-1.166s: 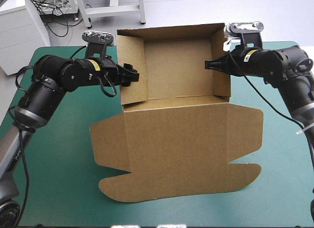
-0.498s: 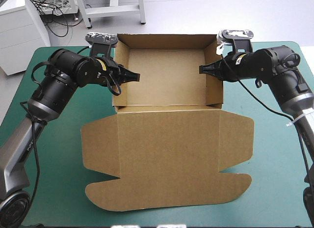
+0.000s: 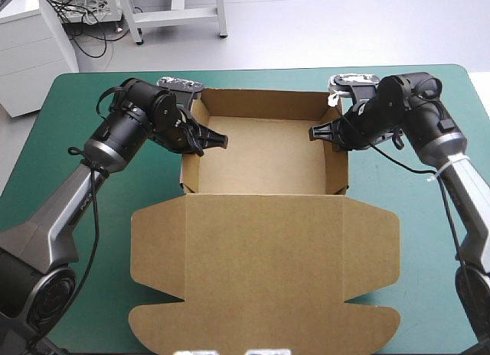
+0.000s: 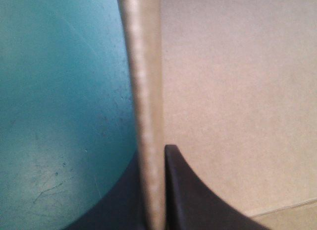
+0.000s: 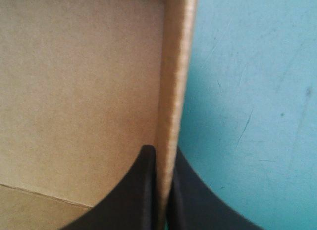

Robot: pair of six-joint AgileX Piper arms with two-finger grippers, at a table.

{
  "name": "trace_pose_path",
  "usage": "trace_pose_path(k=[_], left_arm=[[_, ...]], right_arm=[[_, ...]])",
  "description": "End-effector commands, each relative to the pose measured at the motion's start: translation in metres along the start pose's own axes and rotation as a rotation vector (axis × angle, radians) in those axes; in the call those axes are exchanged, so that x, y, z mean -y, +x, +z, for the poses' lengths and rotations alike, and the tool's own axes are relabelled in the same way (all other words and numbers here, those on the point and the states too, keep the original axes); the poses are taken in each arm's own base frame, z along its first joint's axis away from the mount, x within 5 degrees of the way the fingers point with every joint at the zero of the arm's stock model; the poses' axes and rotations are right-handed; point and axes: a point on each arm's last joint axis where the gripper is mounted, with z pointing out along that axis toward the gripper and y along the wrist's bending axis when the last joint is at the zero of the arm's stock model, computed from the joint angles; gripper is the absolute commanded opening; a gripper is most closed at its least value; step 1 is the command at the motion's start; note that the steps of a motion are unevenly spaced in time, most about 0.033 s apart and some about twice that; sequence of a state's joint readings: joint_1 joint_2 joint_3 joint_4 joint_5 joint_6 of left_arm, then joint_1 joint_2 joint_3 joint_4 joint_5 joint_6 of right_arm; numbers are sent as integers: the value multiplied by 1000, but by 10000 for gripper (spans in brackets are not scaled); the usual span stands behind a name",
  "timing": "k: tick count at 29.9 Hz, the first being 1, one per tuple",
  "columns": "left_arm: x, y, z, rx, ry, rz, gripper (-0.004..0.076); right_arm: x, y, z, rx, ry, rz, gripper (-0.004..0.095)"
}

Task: Fold the box

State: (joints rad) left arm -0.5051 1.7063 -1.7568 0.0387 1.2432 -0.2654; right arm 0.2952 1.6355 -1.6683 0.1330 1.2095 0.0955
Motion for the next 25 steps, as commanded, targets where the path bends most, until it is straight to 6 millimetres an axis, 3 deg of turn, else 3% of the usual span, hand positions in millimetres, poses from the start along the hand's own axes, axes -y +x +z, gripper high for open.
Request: trace_pose_path(k=[1, 14, 25], left_arm=[[5, -5, -17, 68, 42, 59, -32], [12, -9, 59, -108, 29, 101, -31], [12, -10, 82, -132, 15, 135, -31]], right_arm=[[-2, -2, -4, -17, -9, -70, -17], [13, -9, 55, -146, 87, -85, -17], [17, -12, 79, -174, 104, -100, -18]])
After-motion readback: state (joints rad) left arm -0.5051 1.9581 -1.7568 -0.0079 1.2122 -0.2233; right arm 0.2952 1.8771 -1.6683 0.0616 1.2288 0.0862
